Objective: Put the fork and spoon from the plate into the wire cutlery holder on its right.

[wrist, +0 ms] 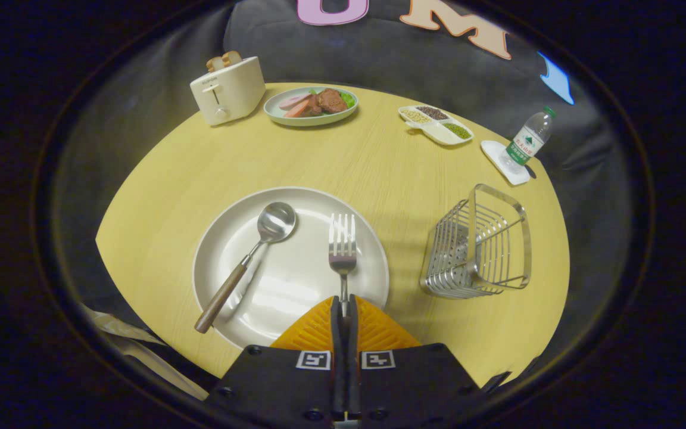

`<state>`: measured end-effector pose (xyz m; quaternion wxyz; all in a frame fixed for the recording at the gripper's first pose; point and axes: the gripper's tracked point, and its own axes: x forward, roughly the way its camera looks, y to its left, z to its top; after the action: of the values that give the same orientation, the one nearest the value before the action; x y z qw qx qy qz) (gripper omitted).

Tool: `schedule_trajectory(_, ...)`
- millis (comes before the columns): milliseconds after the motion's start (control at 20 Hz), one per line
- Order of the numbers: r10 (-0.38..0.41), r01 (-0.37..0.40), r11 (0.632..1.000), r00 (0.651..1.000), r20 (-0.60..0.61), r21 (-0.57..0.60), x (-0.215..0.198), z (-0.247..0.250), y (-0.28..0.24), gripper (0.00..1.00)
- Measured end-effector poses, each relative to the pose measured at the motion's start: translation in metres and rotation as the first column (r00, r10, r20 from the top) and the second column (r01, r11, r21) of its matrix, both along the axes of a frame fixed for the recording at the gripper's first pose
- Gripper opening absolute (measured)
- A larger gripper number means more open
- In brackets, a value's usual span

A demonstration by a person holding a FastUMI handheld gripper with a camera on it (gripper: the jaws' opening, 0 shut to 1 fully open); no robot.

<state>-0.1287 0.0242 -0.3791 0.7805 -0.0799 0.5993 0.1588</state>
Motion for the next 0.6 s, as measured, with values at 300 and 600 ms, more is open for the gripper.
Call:
schedule_trajectory(300, -0.004, 0.004, 1.000, 1.000, 0.007, 0.010, 0.016, 0.025, -0.011, 0.05)
schedule_trajectory(600, -0.047, 0.047, 0.999, 0.999, 0.014, -0.011, 0.039, 0.046, -0.051, 0.05)
